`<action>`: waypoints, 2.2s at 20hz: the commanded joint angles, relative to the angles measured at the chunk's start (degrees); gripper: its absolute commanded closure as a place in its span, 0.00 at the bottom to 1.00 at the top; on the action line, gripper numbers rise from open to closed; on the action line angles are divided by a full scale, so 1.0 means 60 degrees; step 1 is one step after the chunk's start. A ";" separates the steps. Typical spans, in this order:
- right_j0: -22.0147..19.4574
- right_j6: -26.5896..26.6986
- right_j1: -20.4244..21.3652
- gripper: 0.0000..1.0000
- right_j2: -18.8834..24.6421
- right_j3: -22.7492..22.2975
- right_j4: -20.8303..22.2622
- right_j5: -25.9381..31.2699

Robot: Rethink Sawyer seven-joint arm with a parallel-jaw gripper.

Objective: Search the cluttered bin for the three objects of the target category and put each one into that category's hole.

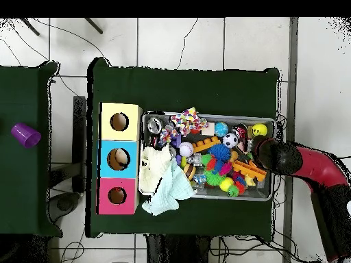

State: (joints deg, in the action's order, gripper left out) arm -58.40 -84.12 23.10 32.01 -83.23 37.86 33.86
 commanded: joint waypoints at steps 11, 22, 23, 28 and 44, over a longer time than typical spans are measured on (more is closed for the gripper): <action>-0.0246 0.2213 0.1697 0.00 0.0184 -0.1976 0.0356 0.1163; -0.0078 0.1265 0.3356 0.00 0.0164 -0.3579 0.0065 0.1084; -0.0034 0.1171 0.3316 0.00 0.0104 -0.3606 0.0115 0.1050; 0.0138 0.0658 0.3279 0.00 -0.0077 -0.3973 0.0271 0.0687; 0.0736 -0.0423 0.3714 0.00 -0.0579 -0.4989 0.0265 -0.0218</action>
State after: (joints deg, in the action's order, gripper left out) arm -54.51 -84.12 42.87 29.83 -106.98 38.92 34.87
